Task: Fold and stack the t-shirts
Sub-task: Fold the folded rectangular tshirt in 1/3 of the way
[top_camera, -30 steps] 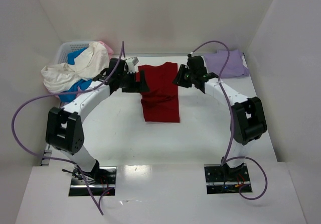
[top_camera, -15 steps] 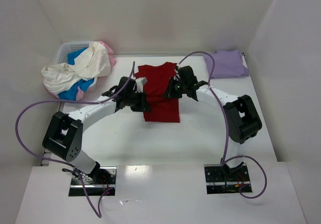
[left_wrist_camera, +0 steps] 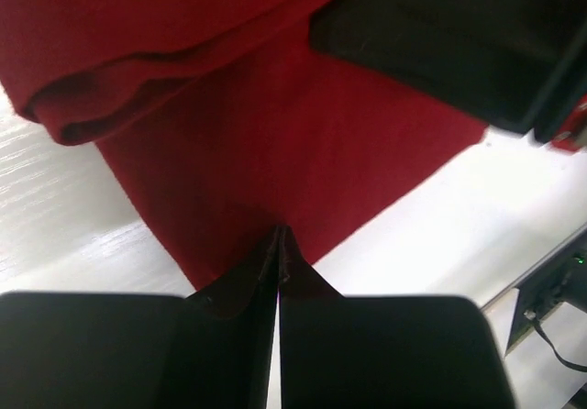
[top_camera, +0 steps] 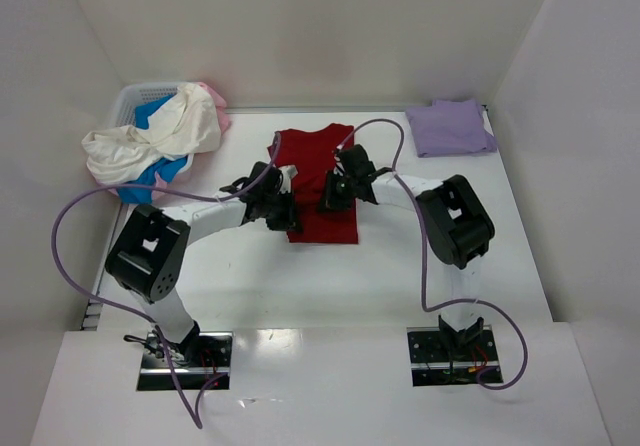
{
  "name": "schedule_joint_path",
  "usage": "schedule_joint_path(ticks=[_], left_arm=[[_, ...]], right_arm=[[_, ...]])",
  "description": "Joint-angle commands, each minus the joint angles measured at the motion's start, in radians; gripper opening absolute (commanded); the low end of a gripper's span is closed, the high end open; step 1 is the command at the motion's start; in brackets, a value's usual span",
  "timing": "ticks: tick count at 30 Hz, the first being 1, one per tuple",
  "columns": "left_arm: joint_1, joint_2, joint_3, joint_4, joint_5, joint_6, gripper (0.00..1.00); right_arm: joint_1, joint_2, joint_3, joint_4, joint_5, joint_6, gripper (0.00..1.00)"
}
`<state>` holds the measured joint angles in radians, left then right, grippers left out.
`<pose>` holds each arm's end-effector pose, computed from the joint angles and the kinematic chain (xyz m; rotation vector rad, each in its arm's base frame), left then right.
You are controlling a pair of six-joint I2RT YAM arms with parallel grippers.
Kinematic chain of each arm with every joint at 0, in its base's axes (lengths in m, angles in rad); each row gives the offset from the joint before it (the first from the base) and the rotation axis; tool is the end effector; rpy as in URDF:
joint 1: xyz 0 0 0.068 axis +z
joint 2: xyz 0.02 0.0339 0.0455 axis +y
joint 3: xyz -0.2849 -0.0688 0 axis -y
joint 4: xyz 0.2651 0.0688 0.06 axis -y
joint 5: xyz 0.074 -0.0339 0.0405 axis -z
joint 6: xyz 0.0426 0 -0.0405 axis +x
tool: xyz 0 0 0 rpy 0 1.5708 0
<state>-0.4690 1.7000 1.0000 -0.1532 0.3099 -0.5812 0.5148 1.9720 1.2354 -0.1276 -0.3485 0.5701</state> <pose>0.3273 -0.1804 0.1848 0.0062 2.5525 -0.8235 0.3775 0.2303 0.1554 -0.0958 2.5758 0.8775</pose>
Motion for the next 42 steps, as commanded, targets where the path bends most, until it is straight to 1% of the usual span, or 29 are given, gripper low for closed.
schedule_joint_path(ticks=[1,12,20,23,25,27,28,29,30,31,32,34,37,41,42], left_arm=[[-0.005,0.026,-0.008,0.017,-0.017,-0.016,0.05],[-0.005,0.087,-0.008,-0.016,-0.026,-0.016,0.04],[-0.005,0.096,0.011,-0.025,-0.035,-0.006,0.04],[-0.005,0.096,0.029,-0.034,-0.058,0.004,0.07],[-0.005,0.087,0.066,-0.058,-0.071,0.014,0.12],[-0.005,0.075,0.098,-0.078,-0.071,0.029,0.2],[-0.005,0.066,0.112,-0.092,-0.08,0.043,0.28],[-0.005,0.055,0.141,-0.092,-0.089,0.052,0.33],[0.018,0.032,0.153,-0.092,-0.089,0.052,0.38],[0.029,0.023,0.169,-0.092,-0.089,0.063,0.41],[0.038,0.023,0.183,-0.092,-0.107,0.063,0.47],[0.073,0.01,0.231,-0.092,-0.117,0.078,0.49],[0.113,0.05,0.284,-0.112,-0.126,0.106,0.57],[0.136,0.101,0.318,-0.103,-0.137,0.127,0.6],[0.145,0.121,0.327,-0.092,-0.137,0.136,0.6]], right_arm=[[0.007,0.033,0.09,0.028,0.048,-0.016,0.15],[-0.002,0.148,0.259,-0.001,0.098,-0.038,0.15],[-0.082,0.195,0.343,-0.02,0.137,-0.072,0.15],[-0.124,0.195,0.367,-0.029,0.137,-0.082,0.15],[-0.153,0.195,0.389,-0.029,0.148,-0.101,0.15],[-0.171,0.186,0.409,-0.065,0.148,-0.101,0.15],[-0.18,0.177,0.409,-0.066,0.148,-0.11,0.15],[-0.194,0.163,0.409,-0.076,0.148,-0.11,0.15],[-0.194,0.124,0.4,-0.076,0.148,-0.11,0.15],[-0.194,0.099,0.371,-0.066,0.158,-0.121,0.18],[-0.194,0.075,0.354,-0.066,0.158,-0.13,0.18],[-0.194,0.004,0.297,-0.044,0.158,-0.13,0.23],[-0.194,-0.065,0.222,-0.034,0.146,-0.13,0.27],[-0.194,-0.111,0.106,-0.003,0.121,-0.13,0.45],[-0.194,-0.123,0.072,0.009,0.121,-0.13,0.47]])
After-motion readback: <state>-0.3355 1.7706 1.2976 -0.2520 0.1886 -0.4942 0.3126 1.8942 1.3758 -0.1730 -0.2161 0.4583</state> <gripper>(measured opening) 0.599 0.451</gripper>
